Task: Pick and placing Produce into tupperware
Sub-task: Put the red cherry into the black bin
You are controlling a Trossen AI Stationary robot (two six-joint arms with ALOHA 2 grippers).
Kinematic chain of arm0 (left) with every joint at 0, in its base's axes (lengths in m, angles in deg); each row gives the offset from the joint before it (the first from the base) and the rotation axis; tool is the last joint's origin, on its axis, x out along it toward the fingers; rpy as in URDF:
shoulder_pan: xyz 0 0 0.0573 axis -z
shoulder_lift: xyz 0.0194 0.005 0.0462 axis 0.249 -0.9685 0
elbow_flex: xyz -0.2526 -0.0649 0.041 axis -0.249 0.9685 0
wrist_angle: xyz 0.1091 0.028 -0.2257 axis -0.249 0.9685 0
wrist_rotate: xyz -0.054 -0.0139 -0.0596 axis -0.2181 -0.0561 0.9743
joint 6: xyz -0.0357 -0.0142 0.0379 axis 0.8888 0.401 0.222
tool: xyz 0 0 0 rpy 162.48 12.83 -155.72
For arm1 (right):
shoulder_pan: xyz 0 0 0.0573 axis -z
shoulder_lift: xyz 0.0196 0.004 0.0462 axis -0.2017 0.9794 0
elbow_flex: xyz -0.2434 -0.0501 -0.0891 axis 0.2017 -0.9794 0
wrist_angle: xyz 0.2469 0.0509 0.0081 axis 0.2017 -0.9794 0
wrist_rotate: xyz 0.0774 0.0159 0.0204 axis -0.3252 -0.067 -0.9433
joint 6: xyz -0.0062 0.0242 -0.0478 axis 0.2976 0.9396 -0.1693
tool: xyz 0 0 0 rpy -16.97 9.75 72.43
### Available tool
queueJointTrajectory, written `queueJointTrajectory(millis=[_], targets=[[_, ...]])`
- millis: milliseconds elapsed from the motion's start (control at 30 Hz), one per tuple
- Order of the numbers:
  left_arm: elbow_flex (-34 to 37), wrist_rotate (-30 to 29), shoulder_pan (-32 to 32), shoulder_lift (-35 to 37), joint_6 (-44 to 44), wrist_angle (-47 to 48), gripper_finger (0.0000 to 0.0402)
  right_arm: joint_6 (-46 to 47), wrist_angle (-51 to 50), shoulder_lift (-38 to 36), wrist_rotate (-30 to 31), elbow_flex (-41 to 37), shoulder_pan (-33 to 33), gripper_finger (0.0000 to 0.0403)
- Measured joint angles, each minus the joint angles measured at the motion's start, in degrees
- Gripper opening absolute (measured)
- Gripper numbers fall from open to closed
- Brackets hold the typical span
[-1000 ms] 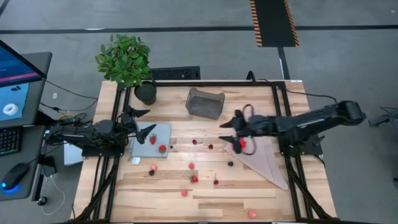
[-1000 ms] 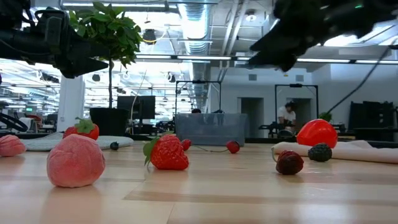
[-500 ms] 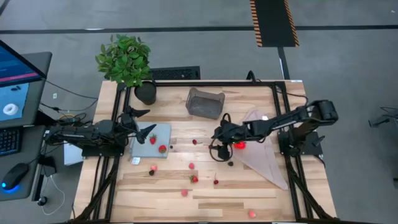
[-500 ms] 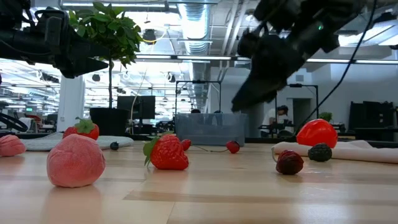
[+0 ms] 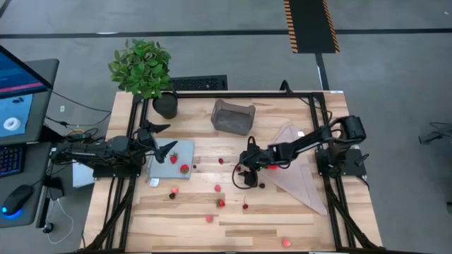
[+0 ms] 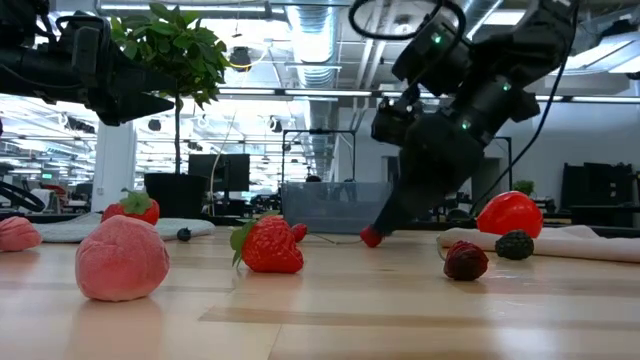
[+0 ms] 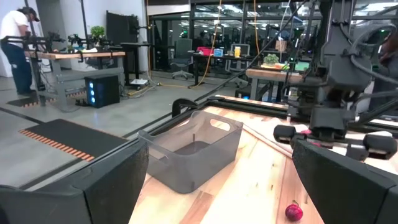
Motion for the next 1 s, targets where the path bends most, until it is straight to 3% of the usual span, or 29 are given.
queueJointTrajectory(millis=[733, 1000], targets=[[0.0, 0.02, 0.0, 0.0, -0.01, 0.0, 0.0385, 4.98, 6.4, 2.42, 0.23, 0.15, -0.44, 0.0274], [-0.01, 0.01, 0.01, 0.0, 0.0, 0.0, 0.0385, 5.8, 5.67, 2.68, 0.5, 0.13, -0.83, 0.0225]])
